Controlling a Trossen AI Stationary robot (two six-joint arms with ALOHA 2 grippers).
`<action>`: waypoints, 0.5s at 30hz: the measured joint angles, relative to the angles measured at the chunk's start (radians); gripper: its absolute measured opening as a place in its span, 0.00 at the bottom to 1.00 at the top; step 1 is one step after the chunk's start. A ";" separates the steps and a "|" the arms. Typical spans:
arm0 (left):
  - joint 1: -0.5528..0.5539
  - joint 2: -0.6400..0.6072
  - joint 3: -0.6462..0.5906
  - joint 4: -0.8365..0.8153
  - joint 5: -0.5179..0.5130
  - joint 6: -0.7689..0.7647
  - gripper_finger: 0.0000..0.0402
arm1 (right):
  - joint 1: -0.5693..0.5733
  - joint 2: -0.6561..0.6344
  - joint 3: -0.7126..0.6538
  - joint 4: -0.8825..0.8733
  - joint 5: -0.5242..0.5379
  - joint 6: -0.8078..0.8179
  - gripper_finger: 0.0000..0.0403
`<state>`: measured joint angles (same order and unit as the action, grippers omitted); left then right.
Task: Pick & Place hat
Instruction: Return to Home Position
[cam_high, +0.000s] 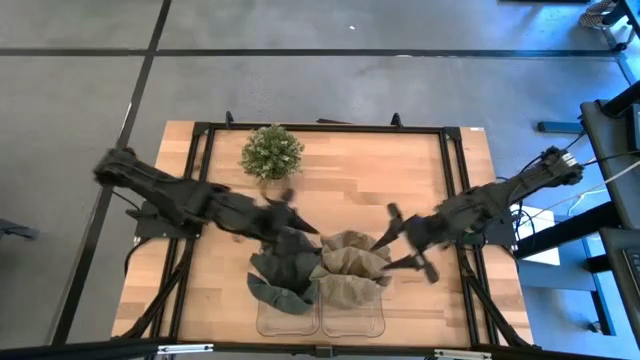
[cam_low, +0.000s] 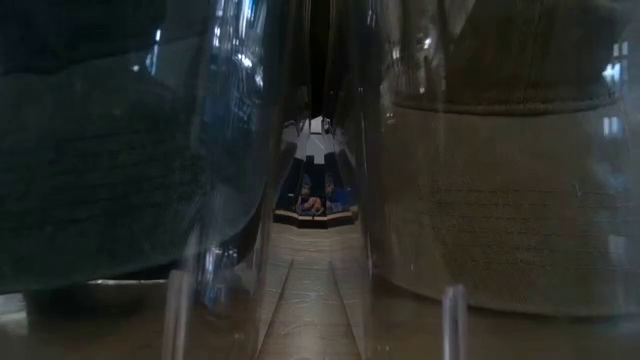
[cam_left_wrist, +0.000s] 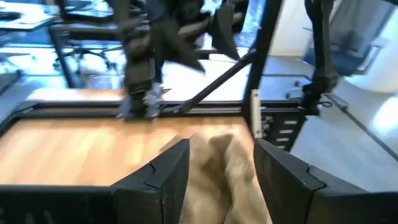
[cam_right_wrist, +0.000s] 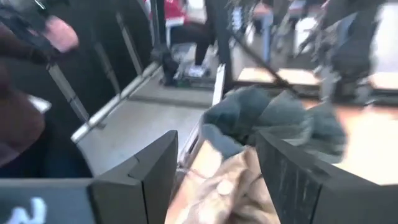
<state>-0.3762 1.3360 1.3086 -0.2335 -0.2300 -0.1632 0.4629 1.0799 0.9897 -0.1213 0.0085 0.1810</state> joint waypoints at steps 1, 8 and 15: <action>-0.004 -0.055 -0.053 0.001 -0.017 -0.009 0.43 | 0.000 -0.046 -0.035 0.013 0.019 0.000 0.54; -0.010 -0.428 -0.437 0.132 -0.146 -0.031 0.44 | 0.000 -0.343 -0.317 0.106 0.051 -0.037 0.54; -0.008 -0.735 -0.734 0.077 -0.454 -0.033 0.43 | -0.001 -0.546 -0.506 0.121 0.155 -0.036 0.54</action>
<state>-0.3840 0.6012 0.5744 -0.1570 -0.6836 -0.1963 0.4622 0.5340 0.4832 0.0002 0.1637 0.1454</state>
